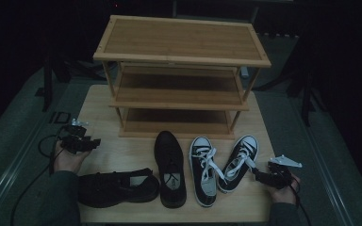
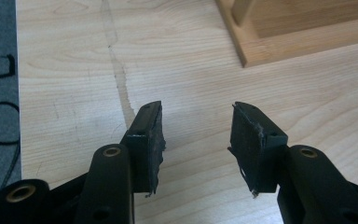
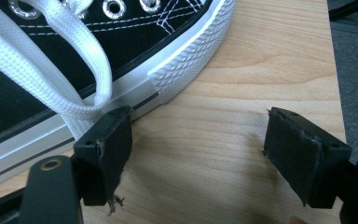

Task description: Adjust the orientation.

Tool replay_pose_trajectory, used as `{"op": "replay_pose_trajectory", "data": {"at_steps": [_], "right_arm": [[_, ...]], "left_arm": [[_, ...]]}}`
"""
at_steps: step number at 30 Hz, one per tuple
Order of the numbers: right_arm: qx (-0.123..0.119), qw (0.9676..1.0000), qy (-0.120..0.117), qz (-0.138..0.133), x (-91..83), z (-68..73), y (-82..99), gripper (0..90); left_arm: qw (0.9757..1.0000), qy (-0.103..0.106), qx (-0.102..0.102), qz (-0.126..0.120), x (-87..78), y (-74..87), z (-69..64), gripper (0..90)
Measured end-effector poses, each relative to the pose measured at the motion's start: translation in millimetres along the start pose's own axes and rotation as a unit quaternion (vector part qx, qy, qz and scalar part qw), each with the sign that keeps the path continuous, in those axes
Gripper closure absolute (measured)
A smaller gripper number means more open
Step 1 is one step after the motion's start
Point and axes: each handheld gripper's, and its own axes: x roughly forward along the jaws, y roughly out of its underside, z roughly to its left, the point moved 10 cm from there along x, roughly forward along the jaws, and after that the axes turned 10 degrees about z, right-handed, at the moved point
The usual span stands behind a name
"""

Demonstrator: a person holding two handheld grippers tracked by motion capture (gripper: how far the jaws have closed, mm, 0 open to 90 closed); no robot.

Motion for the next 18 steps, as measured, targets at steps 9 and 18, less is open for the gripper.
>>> {"op": "replay_pose_trajectory", "data": {"at_steps": [9, 18], "right_arm": [[0.0, 1.0, -0.001, 0.0, 0.0, 0.0, 0.0, 23.1], [-0.001, 1.0, -0.001, 0.0, 0.0, 0.0, 0.0, 23.1]], "left_arm": [[0.9999, 0.007, 0.012, -0.008, -11.0, -1.3, -12.9, 55.0], [0.9994, 0.015, 0.027, -0.013, -20.6, -3.2, -23.6, 56.3]]}}
